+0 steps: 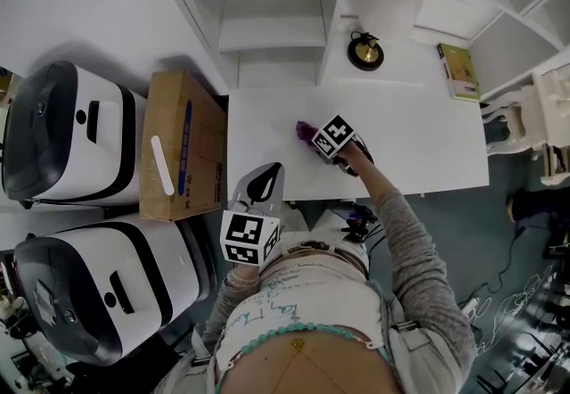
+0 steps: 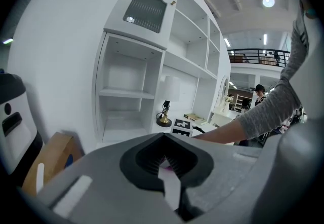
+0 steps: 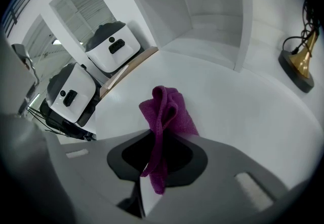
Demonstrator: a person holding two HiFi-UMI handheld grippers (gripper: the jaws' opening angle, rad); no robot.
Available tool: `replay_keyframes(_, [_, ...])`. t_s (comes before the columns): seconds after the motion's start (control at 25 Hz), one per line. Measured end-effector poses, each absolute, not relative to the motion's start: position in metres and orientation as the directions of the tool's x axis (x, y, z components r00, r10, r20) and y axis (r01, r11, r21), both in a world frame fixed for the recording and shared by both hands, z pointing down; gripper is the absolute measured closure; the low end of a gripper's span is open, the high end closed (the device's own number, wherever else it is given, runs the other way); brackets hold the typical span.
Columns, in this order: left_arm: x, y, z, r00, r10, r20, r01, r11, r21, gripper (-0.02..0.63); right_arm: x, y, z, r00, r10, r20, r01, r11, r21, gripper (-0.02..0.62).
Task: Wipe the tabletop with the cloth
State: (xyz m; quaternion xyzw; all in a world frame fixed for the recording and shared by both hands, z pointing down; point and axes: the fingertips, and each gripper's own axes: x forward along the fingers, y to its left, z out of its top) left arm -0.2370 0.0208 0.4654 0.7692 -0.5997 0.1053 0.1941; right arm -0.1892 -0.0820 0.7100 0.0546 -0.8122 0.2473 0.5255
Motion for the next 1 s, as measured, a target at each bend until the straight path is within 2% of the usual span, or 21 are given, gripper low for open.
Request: replay_keyframes(1.0, [-0.267, 0.045, 0.464, 0.183, -0.901, 0.393, -0.978, -0.126, 0.166, 0.604, -0.242, -0.053, 0.71, -0.442, 0.227, 0.868, -0.243, 0.901, -0.36, 0.517])
